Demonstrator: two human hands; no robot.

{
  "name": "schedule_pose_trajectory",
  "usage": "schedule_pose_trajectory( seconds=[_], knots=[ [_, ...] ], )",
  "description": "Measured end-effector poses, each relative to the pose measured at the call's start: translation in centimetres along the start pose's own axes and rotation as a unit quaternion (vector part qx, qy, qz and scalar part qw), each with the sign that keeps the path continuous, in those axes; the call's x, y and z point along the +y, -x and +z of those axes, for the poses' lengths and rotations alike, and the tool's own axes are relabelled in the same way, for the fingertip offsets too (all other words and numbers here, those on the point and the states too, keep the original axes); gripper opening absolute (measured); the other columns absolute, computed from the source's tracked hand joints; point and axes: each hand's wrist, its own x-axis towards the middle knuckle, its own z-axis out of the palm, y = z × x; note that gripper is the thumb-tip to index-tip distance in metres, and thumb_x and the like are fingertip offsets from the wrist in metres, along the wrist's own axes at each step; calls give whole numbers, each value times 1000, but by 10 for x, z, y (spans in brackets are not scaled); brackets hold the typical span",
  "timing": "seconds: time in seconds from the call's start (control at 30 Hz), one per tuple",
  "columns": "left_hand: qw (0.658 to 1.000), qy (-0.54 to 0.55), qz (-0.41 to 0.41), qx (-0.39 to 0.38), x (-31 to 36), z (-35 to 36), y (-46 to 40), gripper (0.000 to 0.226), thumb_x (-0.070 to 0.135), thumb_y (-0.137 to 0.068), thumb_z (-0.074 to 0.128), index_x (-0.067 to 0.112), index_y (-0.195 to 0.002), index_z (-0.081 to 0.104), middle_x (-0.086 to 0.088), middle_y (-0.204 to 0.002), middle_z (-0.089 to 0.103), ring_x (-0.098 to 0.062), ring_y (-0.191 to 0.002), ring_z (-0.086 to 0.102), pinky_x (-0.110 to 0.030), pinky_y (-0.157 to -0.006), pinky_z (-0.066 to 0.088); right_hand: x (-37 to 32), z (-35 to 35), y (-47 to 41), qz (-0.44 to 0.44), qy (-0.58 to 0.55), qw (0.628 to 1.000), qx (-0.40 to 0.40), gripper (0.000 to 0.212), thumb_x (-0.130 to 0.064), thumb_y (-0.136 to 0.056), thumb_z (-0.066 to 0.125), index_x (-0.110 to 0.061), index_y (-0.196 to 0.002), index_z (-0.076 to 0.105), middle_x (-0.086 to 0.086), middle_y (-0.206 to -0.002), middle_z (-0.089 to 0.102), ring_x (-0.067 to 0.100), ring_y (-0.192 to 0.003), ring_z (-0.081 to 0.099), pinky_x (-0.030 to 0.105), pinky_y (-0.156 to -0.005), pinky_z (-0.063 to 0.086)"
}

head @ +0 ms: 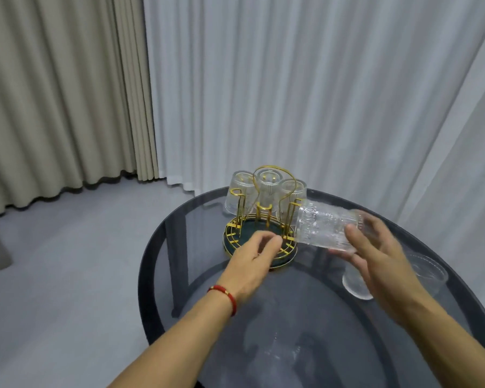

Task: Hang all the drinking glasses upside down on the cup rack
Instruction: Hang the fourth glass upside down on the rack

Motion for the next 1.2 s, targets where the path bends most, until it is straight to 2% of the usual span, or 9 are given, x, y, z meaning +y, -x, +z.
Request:
schedule_pose_trajectory(
  seconds=[0.07,0.13,0.23,0.37,0.5,0.77,0.93,1.07,1.2],
  knots=[
    [980,-195,41,-4,-17,-7,-5,58,65,-88,43,29,-131,58,7,-132,62,-14,-125,52,-39,-101,48,-24,12,-13,-53,74,996,-27,62,-39,-84,73,-22,-142,60,7,-123,78,18,-110,77,27,-83,65],
    [935,-342,60,-71,-29,-8,-11,68,55,-88,55,30,-149,41,1,-162,35,-22,-151,24,-52,-119,32,-44,30,-28,-103,156,981,-52,62,-43,-87,79,-31,-145,59,-2,-113,78,9,-102,78,24,-80,64],
    [897,-403,30,-180,-46,-5,-13,97,57,-85,62,41,-159,2,3,-171,-9,-27,-156,-13,-65,-123,7,-58,72,-58,-166,280,943,-65,66,-48,-85,75,-39,-147,53,-2,-118,67,16,-99,76,35,-86,63],
    [868,-430,-14,-249,-57,0,-8,112,67,-82,60,46,-152,-24,4,-164,-34,-27,-148,-36,-71,-117,-10,-55,125,-89,-187,406,889,-96,70,-47,-90,74,-26,-150,45,2,-130,61,21,-115,63,39,-97,51],
    [872,-423,-9,-248,-58,-5,-10,101,69,-88,52,44,-154,-21,7,-165,-32,-24,-149,-34,-71,-117,-11,-44,158,-104,-174,479,852,-118,72,-47,-94,69,-21,-155,43,10,-151,55,29,-139,53,49,-113,46],
    [876,-412,-4,-250,-59,-12,-6,99,57,-90,57,44,-156,-16,11,-167,-26,-20,-152,-29,-71,-118,-5,-14,174,-111,-131,549,815,-129,69,-46,-96,64,-18,-156,46,20,-147,59,39,-140,51,50,-111,44],
    [884,-403,-16,-238,-55,-13,-5,97,49,-91,59,42,-157,-12,12,-169,-18,-17,-154,-24,-70,-120,0,5,179,-107,-124,572,801,-124,56,-44,-96,62,-15,-144,58,24,-135,65,43,-128,60,49,-100,51],
    [887,-405,-25,-221,-52,-11,-6,98,42,-90,63,39,-159,-7,10,-170,-10,-20,-156,-18,-68,-121,3,14,179,-107,-111,588,791,-126,29,-44,-101,56,-15,-99,57,25,-112,68,45,-108,65,44,-84,50],
    [883,-417,-33,-213,-46,-9,-4,97,36,-90,64,38,-159,-4,7,-171,-5,-23,-157,-14,-66,-122,5,11,182,-104,-106,614,772,-121,40,-45,-105,51,-8,-114,64,24,-113,70,44,-109,67,45,-86,53]
  ],
)
